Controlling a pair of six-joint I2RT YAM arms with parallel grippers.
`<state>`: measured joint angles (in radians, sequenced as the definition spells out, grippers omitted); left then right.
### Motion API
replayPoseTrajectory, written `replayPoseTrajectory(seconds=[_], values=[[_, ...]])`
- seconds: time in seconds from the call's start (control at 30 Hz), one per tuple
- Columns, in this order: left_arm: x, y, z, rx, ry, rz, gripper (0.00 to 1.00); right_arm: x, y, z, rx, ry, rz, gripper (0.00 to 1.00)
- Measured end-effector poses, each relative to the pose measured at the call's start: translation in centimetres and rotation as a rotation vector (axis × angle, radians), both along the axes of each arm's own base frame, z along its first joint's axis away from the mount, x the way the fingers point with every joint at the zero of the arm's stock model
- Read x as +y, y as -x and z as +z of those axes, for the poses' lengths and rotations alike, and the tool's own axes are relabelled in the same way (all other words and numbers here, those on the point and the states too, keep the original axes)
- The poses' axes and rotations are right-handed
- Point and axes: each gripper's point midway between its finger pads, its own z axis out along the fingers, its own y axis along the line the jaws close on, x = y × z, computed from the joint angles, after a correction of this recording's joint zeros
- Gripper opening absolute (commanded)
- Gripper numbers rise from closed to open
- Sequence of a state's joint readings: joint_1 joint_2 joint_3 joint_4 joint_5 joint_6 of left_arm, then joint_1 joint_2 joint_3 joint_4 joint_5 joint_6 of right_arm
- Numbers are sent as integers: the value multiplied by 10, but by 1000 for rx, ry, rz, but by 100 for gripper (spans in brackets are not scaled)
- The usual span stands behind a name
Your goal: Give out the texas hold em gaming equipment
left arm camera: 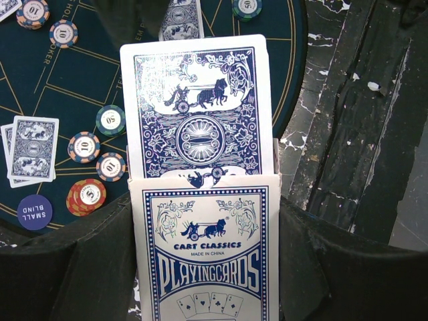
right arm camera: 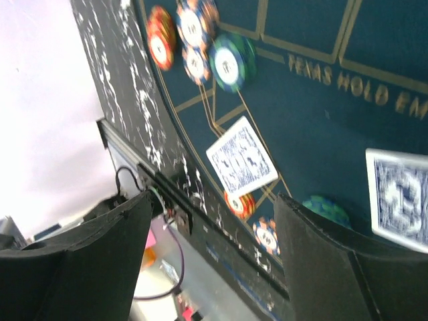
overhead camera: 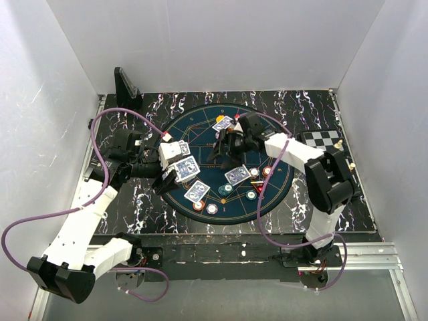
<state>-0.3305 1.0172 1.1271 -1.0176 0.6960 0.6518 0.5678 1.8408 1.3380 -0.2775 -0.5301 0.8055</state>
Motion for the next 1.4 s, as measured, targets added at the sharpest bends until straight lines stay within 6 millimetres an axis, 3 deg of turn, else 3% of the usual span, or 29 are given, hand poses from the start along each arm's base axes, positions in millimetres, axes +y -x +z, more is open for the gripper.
replayPoseTrajectory(seconds=[0.1,0.17,0.23,0.4,0.47,0.53,0.63,0.83,1.1,1.4], values=[[0,0,0,-1,-1,-2,4,-11,26,-10,64,-2,10,85],[0,0,0,-2,-3,-5,4,-13,33,2,68,-33,16,86],[1,1,-1,-3,-5,-8,4,-14,35,30,21,-85,22,87],[0,1,-1,-6,-5,-14,4,-16,47,124,-167,-275,58,89],[0,1,-1,-6,-3,-17,4,-15,54,150,-211,-339,76,89],[-1,1,-1,-4,-2,-19,5,-11,58,162,-235,-375,94,89],[-2,0,-1,5,2,-23,5,1,69,160,-230,-383,133,90],[-7,-8,6,2,10,-28,6,28,94,136,-169,-346,220,91],[-8,-10,7,1,15,-30,6,49,98,138,-177,-341,254,91],[-8,-12,11,-10,21,-27,5,74,108,120,-128,-323,302,75]])
